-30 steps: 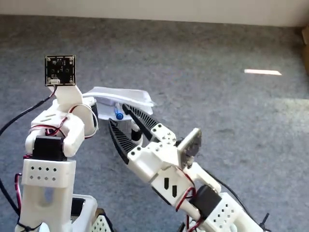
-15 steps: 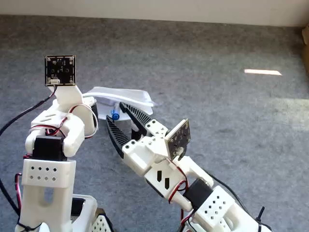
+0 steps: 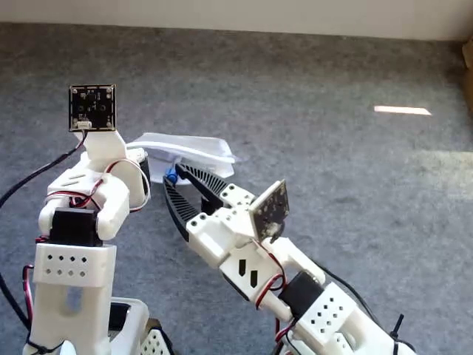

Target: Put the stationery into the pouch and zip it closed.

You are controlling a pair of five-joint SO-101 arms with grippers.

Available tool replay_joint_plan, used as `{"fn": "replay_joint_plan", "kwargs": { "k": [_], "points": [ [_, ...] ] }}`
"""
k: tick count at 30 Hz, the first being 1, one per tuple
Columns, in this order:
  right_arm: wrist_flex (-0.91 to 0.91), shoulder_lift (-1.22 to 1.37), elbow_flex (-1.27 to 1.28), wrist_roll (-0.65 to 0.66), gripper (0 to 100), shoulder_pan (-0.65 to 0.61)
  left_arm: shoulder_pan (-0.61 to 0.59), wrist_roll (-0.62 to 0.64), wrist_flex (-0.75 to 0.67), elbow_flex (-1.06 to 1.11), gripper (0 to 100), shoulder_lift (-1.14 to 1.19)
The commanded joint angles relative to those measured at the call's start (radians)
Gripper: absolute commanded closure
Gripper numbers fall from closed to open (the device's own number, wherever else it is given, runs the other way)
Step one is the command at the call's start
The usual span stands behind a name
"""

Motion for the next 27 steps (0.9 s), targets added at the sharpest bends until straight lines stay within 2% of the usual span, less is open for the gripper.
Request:
{"fn": "replay_joint_plan", "kwargs": {
  "k": [1, 21, 24, 27],
  "points": [
    [-0.016, 0.067, -0.010, 0.012, 89.6, 0.010, -0.001, -0.008, -0.025, -0.010, 99, -0.030],
    [-0.016, 0.114, -0.010, 0.020, 89.6, 0.010, -0.005, -0.008, -0.025, -0.010, 99, -0.033],
    [-0.016, 0.111, -0.004, 0.095, 85.8, 0.007, -0.005, -0.008, -0.025, -0.010, 99, -0.033],
    [-0.016, 0.111, -0.002, 0.098, 83.3, 0.005, -0.005, -0.008, -0.025, -0.010, 99, -0.033]
  ]
}}
